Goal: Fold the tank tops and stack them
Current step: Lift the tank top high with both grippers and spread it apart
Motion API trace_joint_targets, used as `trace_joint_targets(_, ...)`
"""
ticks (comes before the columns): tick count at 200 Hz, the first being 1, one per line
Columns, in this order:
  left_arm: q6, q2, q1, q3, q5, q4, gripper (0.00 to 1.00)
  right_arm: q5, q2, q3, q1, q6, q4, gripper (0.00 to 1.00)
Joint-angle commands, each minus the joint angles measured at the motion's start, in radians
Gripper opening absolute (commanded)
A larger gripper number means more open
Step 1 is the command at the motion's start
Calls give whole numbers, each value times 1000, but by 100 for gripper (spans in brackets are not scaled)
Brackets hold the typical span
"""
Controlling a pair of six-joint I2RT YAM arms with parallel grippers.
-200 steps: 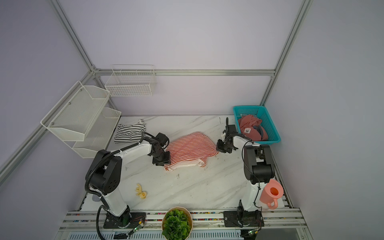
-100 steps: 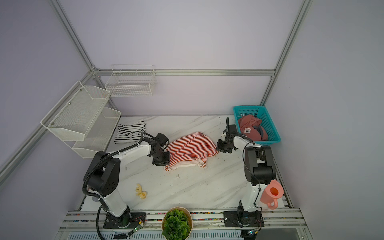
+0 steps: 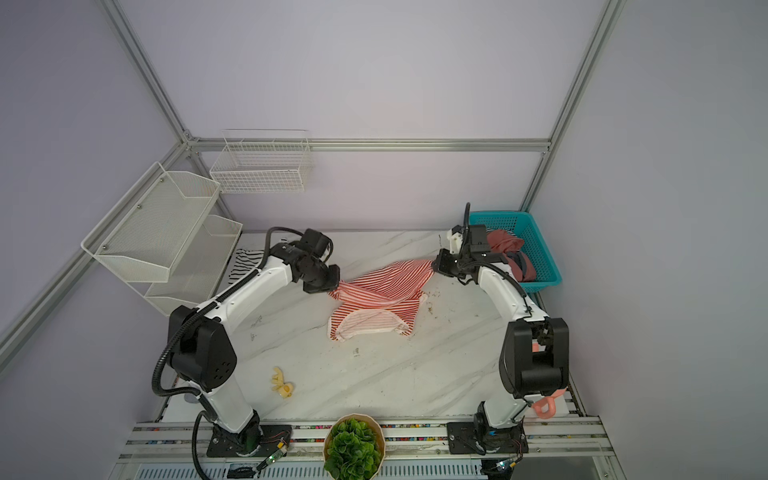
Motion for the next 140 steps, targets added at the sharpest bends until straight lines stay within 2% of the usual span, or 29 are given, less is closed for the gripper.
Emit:
trace_joint_targets(1,79,-49,32,219,-25,-1,0,-19,-93,102,-1,39,33,0)
trace_joint_targets(32,83,-76,73,375,9,14,0,-2,-150,227,-1,52,39,0)
trace_joint_targets(56,76,-127,90,433,35,41,0,4,-190,296,0,65,53,0)
trace_joint_targets(100,71,-276,93,396,55,138,0,-2,-298,345,-1,102,92,0)
trace_joint_targets(140,53,-346,93,288,114,213,0,-60,-366,296,-1,156,146,0)
